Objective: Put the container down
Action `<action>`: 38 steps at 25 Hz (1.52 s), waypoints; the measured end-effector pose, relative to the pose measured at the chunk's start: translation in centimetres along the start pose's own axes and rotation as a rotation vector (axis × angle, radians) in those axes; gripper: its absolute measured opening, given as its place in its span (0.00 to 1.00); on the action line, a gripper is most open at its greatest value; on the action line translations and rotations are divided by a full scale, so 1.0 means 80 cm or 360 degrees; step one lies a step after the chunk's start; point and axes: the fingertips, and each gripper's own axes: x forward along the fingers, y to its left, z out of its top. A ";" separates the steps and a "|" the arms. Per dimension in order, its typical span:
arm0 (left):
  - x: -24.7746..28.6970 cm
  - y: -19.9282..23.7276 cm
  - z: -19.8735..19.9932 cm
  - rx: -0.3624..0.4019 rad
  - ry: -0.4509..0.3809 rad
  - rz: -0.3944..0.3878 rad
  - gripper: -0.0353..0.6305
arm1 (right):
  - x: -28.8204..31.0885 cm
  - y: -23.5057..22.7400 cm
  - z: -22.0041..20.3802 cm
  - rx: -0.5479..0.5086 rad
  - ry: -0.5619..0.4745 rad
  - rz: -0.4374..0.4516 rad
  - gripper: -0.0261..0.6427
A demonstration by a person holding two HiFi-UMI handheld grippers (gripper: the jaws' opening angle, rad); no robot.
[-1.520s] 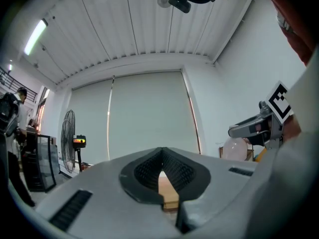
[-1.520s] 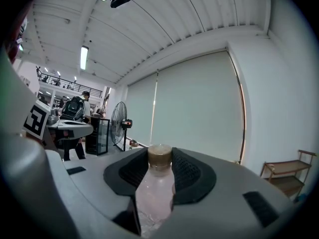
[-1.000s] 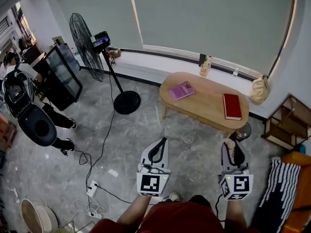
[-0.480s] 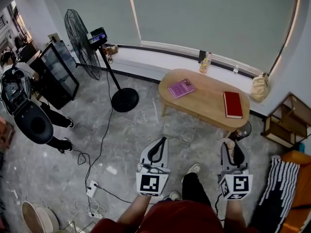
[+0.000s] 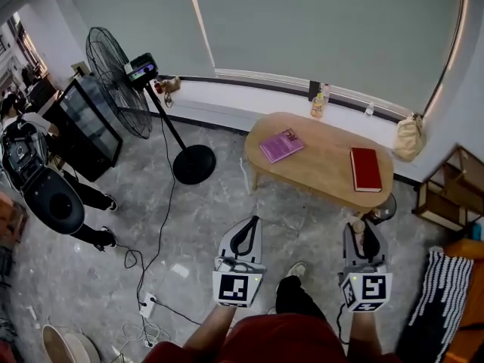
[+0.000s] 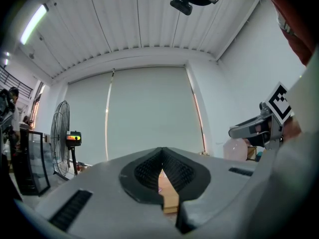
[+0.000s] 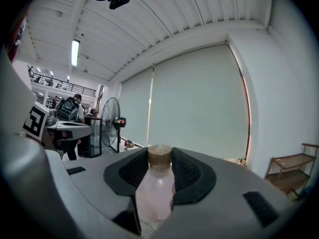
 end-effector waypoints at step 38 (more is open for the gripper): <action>0.397 -0.027 -0.027 -0.0024 0.0004 -0.0215 0.06 | 0.266 -0.216 -0.016 0.0082 0.0060 -0.0179 0.25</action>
